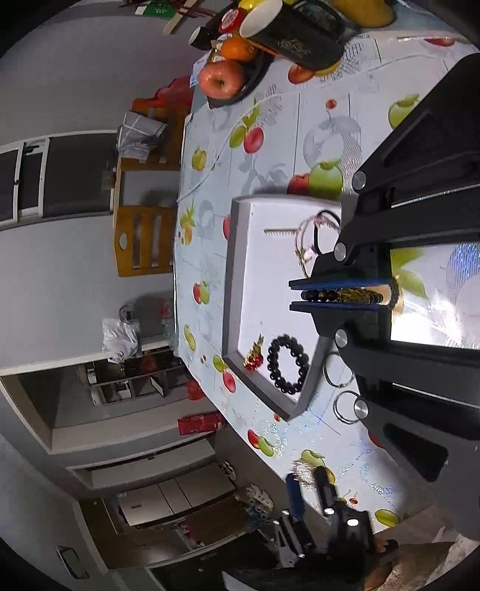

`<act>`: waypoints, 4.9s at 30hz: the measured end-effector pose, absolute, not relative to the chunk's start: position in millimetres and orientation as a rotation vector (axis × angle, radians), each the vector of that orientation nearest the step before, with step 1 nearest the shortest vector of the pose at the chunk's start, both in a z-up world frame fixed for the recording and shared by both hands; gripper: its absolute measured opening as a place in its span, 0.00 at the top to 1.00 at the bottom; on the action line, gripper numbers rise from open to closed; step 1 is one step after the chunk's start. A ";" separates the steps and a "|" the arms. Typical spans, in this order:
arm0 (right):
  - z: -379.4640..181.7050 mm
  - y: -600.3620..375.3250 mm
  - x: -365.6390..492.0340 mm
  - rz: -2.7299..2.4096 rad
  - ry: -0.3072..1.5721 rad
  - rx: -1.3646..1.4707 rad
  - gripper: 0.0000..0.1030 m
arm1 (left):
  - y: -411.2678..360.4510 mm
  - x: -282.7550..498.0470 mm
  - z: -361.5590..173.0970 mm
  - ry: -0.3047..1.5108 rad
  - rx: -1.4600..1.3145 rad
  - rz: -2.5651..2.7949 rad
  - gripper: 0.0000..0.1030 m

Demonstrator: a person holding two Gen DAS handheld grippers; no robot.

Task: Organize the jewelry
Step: 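Carry the black bead bracelet and pearl bracelet into the grey tray while releasing both, then withdraw both tools from the tray toward the remaining bracelets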

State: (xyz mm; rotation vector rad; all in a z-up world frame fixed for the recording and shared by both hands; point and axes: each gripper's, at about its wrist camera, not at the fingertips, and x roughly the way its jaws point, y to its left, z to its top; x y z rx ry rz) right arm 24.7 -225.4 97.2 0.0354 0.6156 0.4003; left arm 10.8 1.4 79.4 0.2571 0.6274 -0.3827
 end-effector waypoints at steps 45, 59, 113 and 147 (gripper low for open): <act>23.8 -204.3 211.2 0.216 0.709 0.143 0.94 | -42.4 243.7 14.2 0.848 0.156 -0.078 0.58; 22.1 -200.8 208.7 0.196 0.705 0.114 0.94 | -47.4 248.4 2.7 0.896 0.217 -0.066 0.50; 69.7 -254.7 78.0 0.132 0.468 0.078 0.05 | 26.0 128.0 52.5 0.639 0.034 -0.107 0.07; 22.1 -229.6 17.5 0.245 0.611 -0.106 0.05 | -8.5 57.5 5.0 0.759 0.227 -0.329 0.07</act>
